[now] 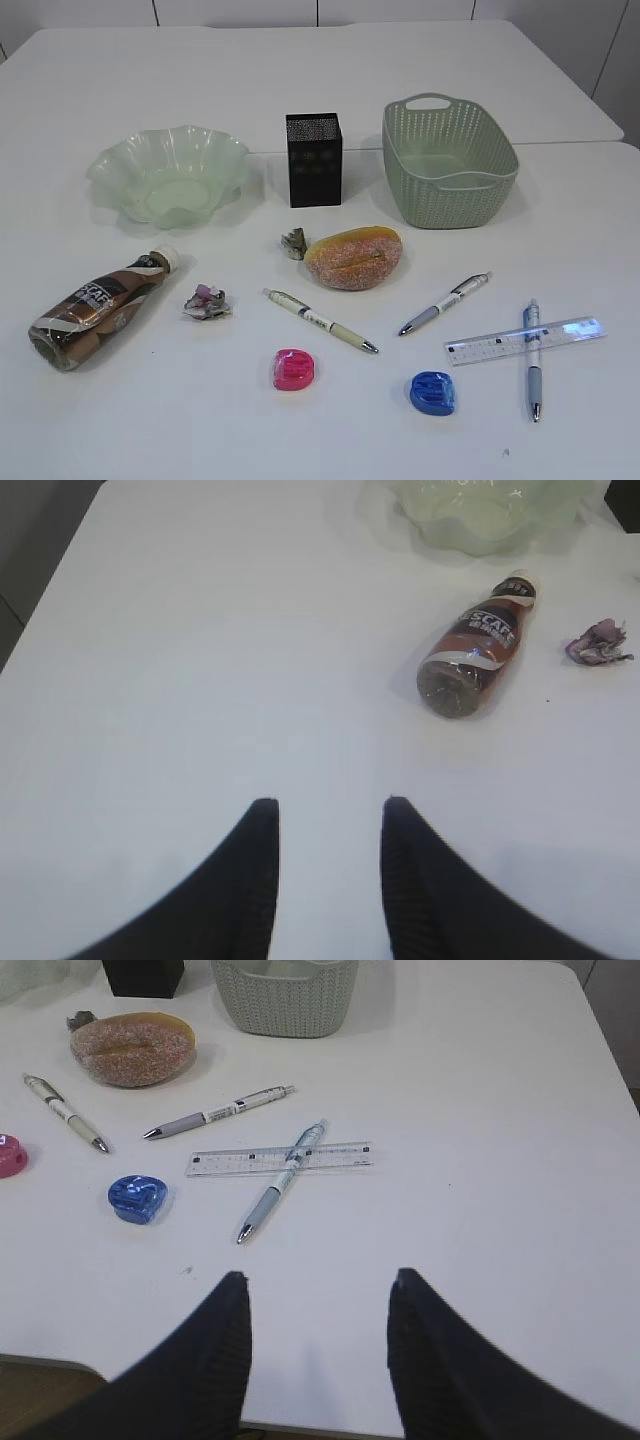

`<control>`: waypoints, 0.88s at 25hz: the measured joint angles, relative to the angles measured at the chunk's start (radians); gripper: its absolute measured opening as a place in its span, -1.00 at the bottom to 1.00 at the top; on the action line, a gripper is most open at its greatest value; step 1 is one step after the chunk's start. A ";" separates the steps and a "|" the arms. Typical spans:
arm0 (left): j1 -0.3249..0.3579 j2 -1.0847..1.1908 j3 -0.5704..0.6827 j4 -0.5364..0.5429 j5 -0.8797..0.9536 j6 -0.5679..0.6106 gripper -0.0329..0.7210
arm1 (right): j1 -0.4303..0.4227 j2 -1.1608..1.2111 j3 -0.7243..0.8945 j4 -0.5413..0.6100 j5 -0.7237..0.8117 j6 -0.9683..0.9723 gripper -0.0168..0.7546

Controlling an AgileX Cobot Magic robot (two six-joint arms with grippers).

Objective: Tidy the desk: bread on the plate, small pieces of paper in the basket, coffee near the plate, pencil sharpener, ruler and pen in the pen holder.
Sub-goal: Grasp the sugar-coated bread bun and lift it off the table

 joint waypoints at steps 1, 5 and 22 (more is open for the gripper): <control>0.000 0.000 0.000 0.000 0.000 0.000 -0.28 | 0.000 0.000 0.000 0.000 0.000 0.000 -0.01; 0.000 0.000 0.000 0.000 0.000 0.000 -0.28 | 0.000 0.000 0.000 0.000 0.000 0.000 -0.01; 0.000 0.000 0.000 0.000 0.000 0.000 -0.28 | 0.000 0.000 0.000 0.015 0.000 0.026 -0.01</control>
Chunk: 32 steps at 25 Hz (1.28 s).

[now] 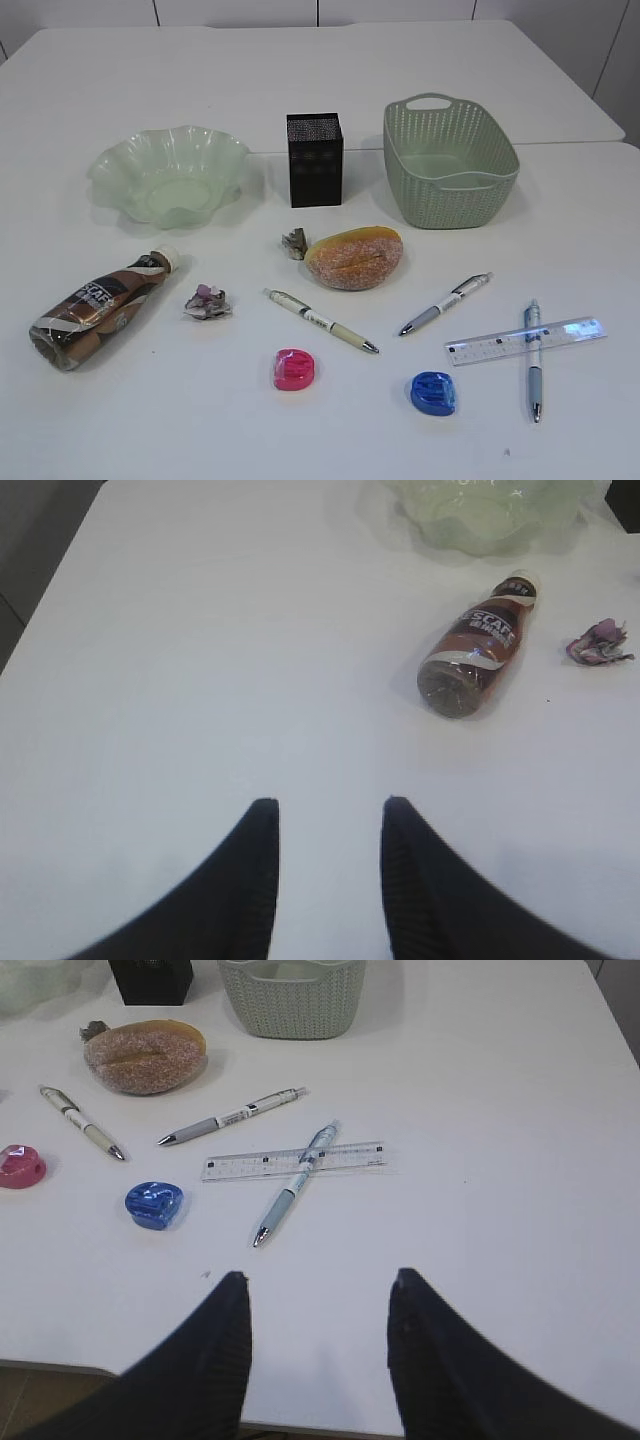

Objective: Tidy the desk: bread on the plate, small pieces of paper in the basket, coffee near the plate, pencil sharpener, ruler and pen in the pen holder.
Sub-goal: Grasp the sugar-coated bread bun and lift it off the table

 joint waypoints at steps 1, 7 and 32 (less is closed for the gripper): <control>0.000 0.000 0.000 0.000 0.000 0.000 -0.28 | 0.000 0.000 0.000 0.000 0.000 0.000 -0.01; 0.000 0.000 -0.015 -0.010 -0.001 0.000 -0.28 | 0.020 0.000 -0.017 0.004 -0.026 0.007 -0.01; 0.000 0.126 -0.056 -0.427 -0.172 0.268 -0.28 | 0.037 0.155 -0.065 0.006 -0.294 0.027 -0.01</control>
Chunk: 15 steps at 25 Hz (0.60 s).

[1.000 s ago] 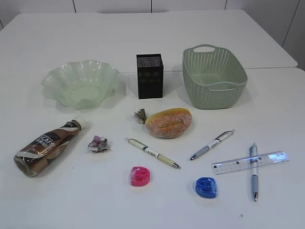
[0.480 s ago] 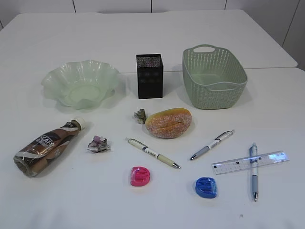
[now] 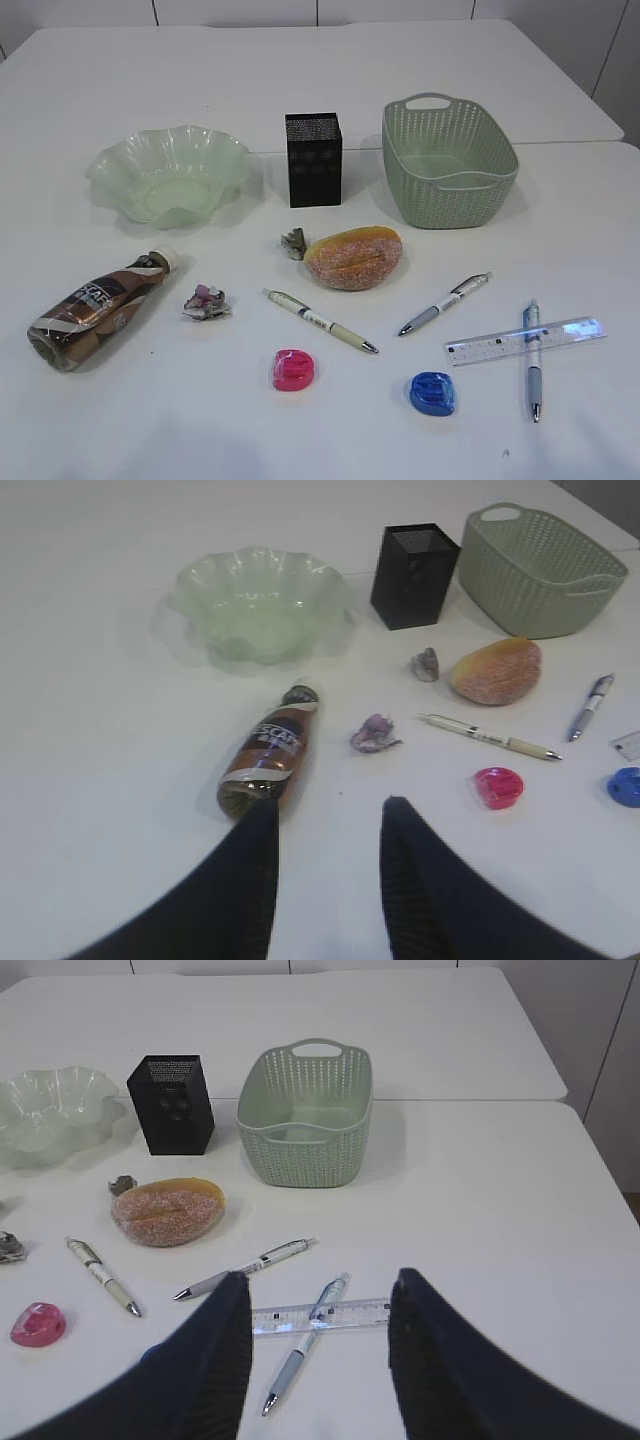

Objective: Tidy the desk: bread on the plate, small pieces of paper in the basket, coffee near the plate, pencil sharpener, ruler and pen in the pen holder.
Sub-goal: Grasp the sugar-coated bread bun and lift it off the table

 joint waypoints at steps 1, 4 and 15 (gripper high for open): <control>0.000 0.021 0.000 -0.022 -0.011 0.015 -0.28 | 0.000 0.015 -0.008 -0.003 -0.005 0.000 -0.01; 0.000 0.082 -0.024 -0.062 -0.024 0.059 -0.28 | 0.000 0.040 -0.019 -0.008 -0.026 0.000 -0.01; -0.049 0.392 -0.240 -0.093 -0.078 0.180 -0.28 | 0.000 0.176 -0.028 -0.039 -0.144 0.004 -0.01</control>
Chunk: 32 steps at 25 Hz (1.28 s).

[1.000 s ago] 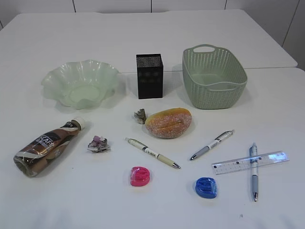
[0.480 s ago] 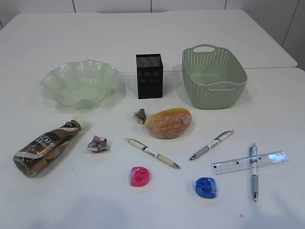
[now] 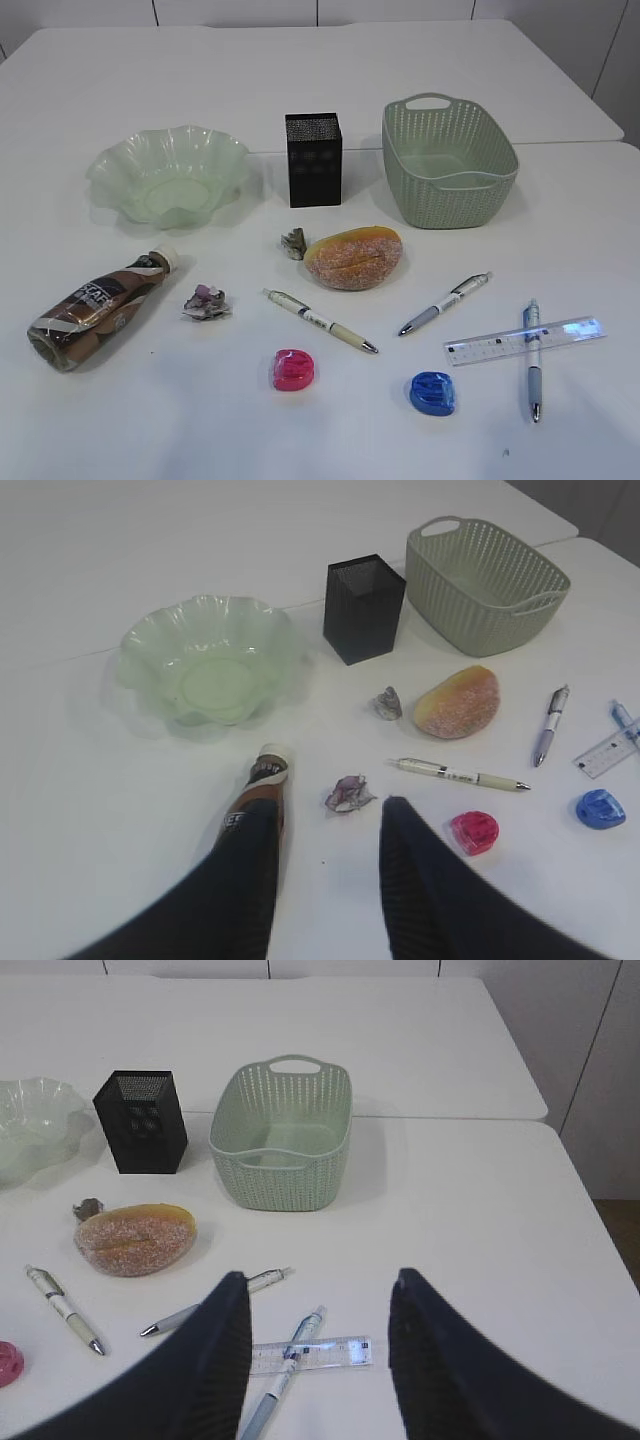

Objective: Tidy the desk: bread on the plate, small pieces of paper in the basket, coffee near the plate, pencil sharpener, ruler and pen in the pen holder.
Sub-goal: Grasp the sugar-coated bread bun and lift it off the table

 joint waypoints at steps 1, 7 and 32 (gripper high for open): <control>-0.012 0.043 -0.019 0.000 -0.003 0.010 -0.28 | 0.000 0.012 0.000 0.000 -0.002 0.000 -0.01; -0.091 0.259 -0.132 -0.005 0.008 0.071 -0.28 | 0.000 0.072 -0.008 -0.106 -0.014 0.124 -0.01; -0.217 0.796 -0.504 -0.121 0.129 0.401 -0.27 | 0.000 0.482 -0.145 -0.296 -0.036 0.372 -0.01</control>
